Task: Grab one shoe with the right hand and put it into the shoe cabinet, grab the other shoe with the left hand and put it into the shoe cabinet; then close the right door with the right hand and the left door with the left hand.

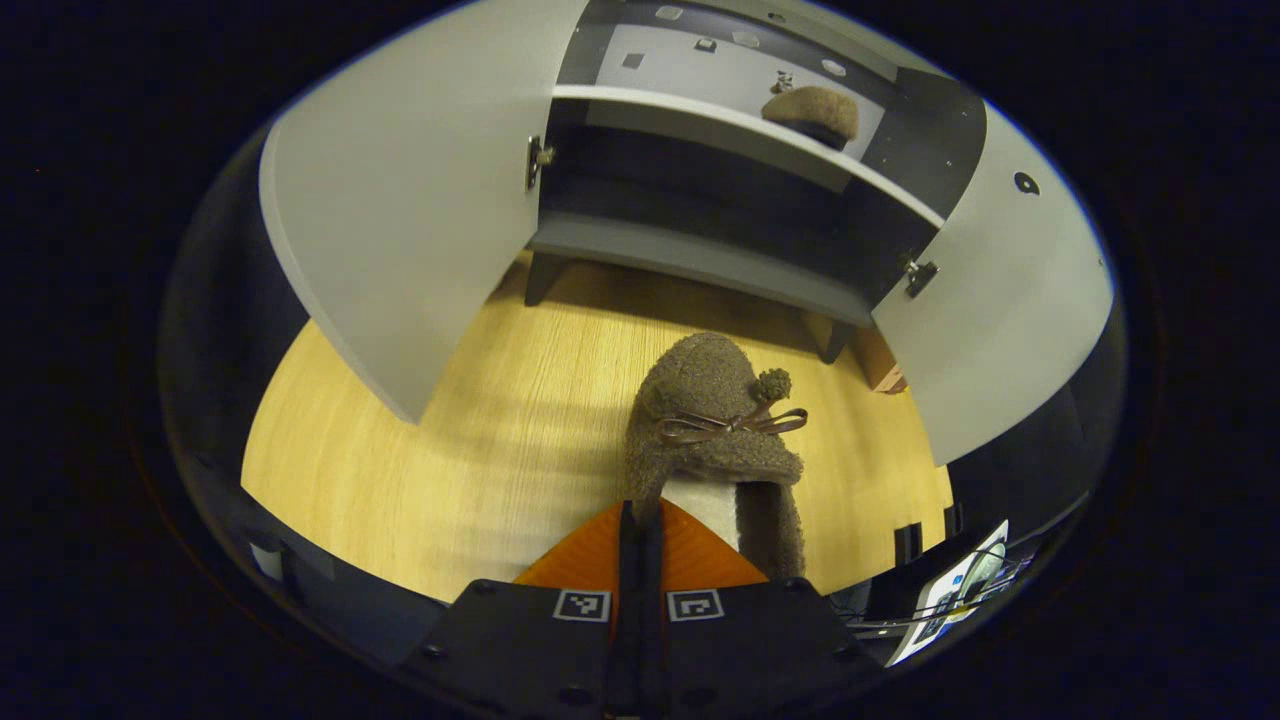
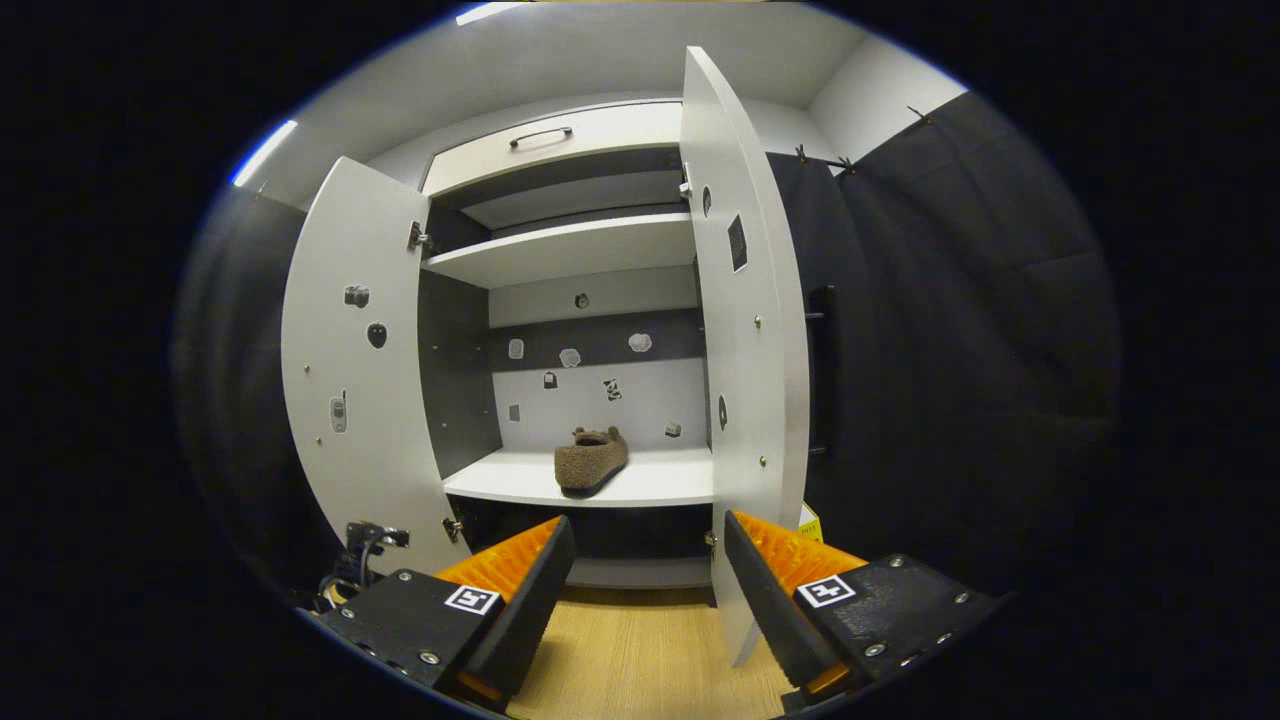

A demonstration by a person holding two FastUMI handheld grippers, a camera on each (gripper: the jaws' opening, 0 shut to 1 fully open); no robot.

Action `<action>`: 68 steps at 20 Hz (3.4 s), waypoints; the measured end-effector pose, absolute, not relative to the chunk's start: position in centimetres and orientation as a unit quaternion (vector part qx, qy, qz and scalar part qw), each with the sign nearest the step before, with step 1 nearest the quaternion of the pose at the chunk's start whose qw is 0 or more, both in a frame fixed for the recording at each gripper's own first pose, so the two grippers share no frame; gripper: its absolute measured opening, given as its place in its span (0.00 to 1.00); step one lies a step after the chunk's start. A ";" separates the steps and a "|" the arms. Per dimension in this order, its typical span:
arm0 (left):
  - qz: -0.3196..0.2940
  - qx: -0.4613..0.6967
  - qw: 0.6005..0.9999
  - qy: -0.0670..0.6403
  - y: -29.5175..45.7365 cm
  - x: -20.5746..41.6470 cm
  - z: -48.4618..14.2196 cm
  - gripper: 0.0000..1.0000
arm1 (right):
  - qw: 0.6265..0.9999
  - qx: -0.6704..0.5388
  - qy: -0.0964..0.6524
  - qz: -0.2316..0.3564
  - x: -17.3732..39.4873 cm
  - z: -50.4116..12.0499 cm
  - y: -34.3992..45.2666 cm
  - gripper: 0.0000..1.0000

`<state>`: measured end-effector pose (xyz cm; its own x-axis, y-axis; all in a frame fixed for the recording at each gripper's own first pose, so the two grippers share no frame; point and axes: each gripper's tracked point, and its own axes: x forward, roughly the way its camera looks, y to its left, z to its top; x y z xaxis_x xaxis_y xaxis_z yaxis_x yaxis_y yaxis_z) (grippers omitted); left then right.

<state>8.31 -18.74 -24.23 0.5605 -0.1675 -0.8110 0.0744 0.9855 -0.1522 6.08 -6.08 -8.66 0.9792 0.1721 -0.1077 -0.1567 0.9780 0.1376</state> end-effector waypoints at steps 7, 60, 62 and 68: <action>-0.057 -0.064 0.923 0.374 -17.7 14.2 -10.6 0.07 | 0.990 0.081 0.050 0.101 6.1 -8.4 -7.1 0.92; -0.087 -0.034 0.991 0.098 -22.8 31.7 8.7 0.97 | 0.995 0.061 0.077 -0.020 6.4 -12.1 -20.1 0.92; -0.082 -0.018 0.993 0.077 -21.9 29.0 9.5 0.97 | 0.996 0.053 0.075 -0.017 7.2 -12.5 -21.2 0.92; -0.067 -0.010 0.997 0.029 -18.0 20.8 11.8 0.94 | 0.994 0.061 0.087 -0.012 10.6 -14.5 -23.2 0.92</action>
<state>20.81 -18.00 11.80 0.9892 -0.1352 -0.0559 0.1341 0.9907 -0.0232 10.61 -23.23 -14.46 0.9846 -0.0141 -0.1743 0.0352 0.9923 0.1185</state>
